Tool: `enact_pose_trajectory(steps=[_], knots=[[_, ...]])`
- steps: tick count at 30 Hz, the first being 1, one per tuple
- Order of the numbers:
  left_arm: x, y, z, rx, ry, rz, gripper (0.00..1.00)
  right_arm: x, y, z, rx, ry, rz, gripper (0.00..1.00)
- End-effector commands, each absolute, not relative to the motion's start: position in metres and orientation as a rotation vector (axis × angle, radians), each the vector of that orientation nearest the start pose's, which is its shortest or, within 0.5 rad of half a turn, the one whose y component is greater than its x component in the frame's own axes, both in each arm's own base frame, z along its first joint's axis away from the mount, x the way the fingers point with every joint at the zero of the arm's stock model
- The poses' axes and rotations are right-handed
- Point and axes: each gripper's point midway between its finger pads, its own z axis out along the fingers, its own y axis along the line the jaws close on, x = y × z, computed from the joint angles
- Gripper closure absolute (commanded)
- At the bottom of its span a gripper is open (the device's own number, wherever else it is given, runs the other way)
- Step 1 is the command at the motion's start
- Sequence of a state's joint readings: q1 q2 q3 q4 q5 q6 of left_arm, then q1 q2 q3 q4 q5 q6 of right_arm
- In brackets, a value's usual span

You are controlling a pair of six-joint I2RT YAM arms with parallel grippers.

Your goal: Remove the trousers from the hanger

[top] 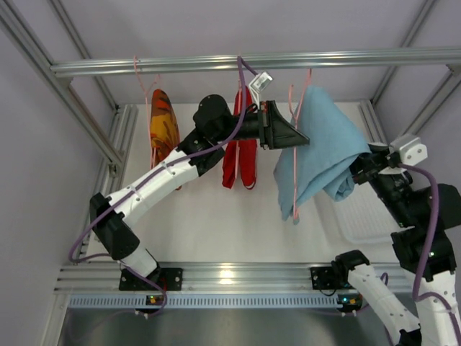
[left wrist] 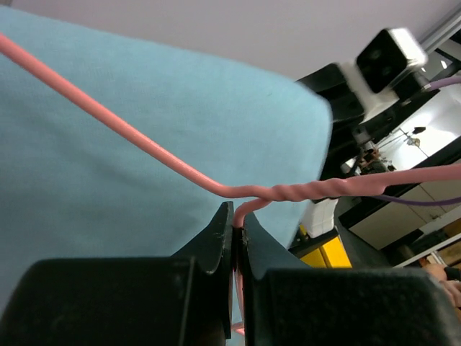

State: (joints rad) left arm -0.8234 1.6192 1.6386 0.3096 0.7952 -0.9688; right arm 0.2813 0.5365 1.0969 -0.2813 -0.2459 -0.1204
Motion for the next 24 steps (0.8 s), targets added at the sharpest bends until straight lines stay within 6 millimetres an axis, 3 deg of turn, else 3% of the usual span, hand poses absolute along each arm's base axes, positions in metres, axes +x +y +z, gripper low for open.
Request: enact_pose_trajectory(steps=[1,5,13,20,24], knots=[[0.187,-0.418,0.482,0.803,1.382,-1.864,1.00,0.148,0.075,0.552,-0.371,0.940,0.261,1.00],[0.190,-0.419,0.469,0.784,1.426,-1.849,1.00,0.129,0.055,0.588,-0.309,0.861,0.193,1.00],[0.196,-0.421,0.446,0.747,1.514,-1.824,1.00,0.099,0.028,0.630,-0.240,0.727,0.070,1.00],[0.205,-0.425,0.416,0.677,1.630,-1.809,1.00,0.056,0.009,0.676,-0.205,0.589,0.002,1.00],[0.207,-0.425,0.409,0.659,1.656,-1.806,1.00,0.040,-0.003,0.691,-0.198,0.547,-0.095,1.00]])
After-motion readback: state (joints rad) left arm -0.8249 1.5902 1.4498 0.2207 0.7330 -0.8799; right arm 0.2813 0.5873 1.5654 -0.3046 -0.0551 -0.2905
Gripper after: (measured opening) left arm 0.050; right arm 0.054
